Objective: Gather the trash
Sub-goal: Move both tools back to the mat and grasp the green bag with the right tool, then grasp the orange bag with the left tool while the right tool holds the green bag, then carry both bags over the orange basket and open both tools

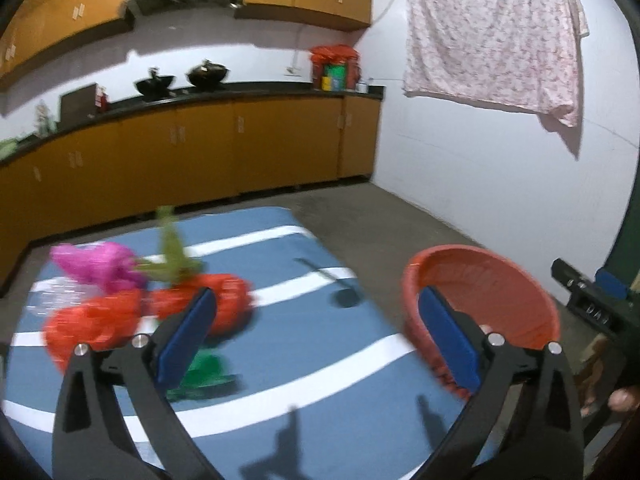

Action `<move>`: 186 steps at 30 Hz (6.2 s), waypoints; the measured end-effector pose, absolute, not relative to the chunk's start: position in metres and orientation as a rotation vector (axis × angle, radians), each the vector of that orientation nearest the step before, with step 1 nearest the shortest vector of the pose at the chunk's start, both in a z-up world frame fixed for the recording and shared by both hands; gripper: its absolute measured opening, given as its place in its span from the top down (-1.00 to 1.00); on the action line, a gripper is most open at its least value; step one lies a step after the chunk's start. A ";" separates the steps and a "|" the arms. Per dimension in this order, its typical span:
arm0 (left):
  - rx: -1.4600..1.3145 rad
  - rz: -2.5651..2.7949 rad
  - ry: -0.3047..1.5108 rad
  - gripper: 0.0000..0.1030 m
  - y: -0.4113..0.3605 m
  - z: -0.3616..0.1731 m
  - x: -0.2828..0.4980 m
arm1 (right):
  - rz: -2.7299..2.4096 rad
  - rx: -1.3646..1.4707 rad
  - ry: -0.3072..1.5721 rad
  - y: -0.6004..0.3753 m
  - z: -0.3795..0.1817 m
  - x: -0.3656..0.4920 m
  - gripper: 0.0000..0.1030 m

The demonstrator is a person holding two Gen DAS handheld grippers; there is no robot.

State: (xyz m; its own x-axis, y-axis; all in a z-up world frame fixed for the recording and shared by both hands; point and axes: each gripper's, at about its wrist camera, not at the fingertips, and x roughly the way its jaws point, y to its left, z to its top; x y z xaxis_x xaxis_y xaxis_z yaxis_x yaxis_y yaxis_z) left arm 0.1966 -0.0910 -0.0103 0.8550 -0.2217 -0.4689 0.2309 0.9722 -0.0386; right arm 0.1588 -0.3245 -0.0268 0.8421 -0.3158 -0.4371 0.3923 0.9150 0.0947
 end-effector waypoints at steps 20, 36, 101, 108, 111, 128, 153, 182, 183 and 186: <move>-0.090 0.276 0.540 -0.92 0.151 -0.036 0.161 | 0.129 0.083 0.567 -0.100 -0.046 0.207 -0.97; -0.154 0.312 0.563 -0.92 0.209 -0.049 0.165 | 0.139 0.048 0.746 -0.044 -0.086 0.253 -0.65; 0.025 -0.047 0.724 -0.14 0.065 -0.081 0.282 | 0.075 0.144 0.755 -0.170 -0.085 0.216 0.80; 0.019 -0.043 0.708 0.30 0.067 -0.079 0.273 | 0.071 0.156 0.746 -0.175 -0.082 0.212 0.80; 0.010 -0.034 0.702 0.50 0.071 -0.075 0.267 | 0.073 0.158 0.739 -0.177 -0.079 0.210 0.80; -0.077 -0.021 0.630 0.71 0.091 -0.044 0.218 | 0.076 0.177 0.686 -0.185 -0.059 0.200 0.86; -0.069 0.024 0.579 0.71 0.099 -0.022 0.202 | 0.040 0.182 0.812 -0.145 -0.090 0.250 -0.37; -0.080 -0.312 0.502 0.71 -0.063 0.021 0.201 | -0.180 0.205 0.546 -0.316 -0.002 0.176 0.47; -0.075 -0.332 0.502 0.71 -0.075 0.020 0.202 | -0.188 0.208 0.545 -0.321 -0.002 0.175 0.47; -0.066 -0.382 0.505 0.71 -0.106 0.018 0.206 | -0.207 0.216 0.542 -0.336 -0.003 0.175 0.46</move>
